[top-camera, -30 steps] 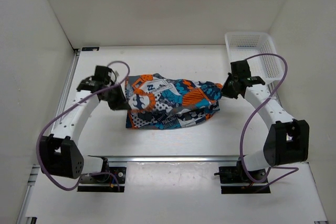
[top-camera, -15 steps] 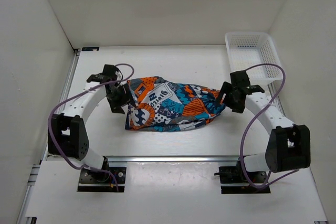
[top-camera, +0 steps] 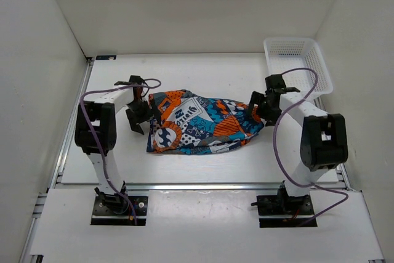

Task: Fold and stack the shorts
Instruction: Fold the shorts

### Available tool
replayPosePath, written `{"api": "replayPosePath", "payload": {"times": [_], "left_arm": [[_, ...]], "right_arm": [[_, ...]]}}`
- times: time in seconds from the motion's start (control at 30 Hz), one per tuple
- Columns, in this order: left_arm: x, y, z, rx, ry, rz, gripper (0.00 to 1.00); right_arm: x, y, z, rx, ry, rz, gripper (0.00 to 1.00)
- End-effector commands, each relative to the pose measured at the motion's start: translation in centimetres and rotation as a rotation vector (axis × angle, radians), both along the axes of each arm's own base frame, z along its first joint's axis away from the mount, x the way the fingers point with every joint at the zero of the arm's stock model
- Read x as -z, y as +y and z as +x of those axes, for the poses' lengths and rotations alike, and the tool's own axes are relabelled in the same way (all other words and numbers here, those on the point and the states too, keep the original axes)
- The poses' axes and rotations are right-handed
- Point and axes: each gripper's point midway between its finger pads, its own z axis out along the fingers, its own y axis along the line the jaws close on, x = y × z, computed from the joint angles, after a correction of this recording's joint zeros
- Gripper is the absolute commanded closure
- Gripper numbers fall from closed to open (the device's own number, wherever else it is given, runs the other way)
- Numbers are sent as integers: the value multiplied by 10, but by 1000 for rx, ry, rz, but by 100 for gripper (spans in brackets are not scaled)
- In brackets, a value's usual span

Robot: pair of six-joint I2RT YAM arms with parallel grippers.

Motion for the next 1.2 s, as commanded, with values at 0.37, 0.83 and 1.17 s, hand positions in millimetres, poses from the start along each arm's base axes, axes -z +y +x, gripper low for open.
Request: {"api": "replayPosePath", "payload": {"times": [0.37, 0.83, 1.17], "left_arm": [[1, 14, 18, -43, -56, -24, 90], [-28, 24, 18, -64, -124, -77, 57], [-8, 43, 21, -117, -74, -40, 73]], "right_arm": [[53, 23, -17, -59, 110, 139, 58], [49, 26, -24, -88, 115, 114, 52], [51, 36, -39, -98, 139, 148, 21]]}}
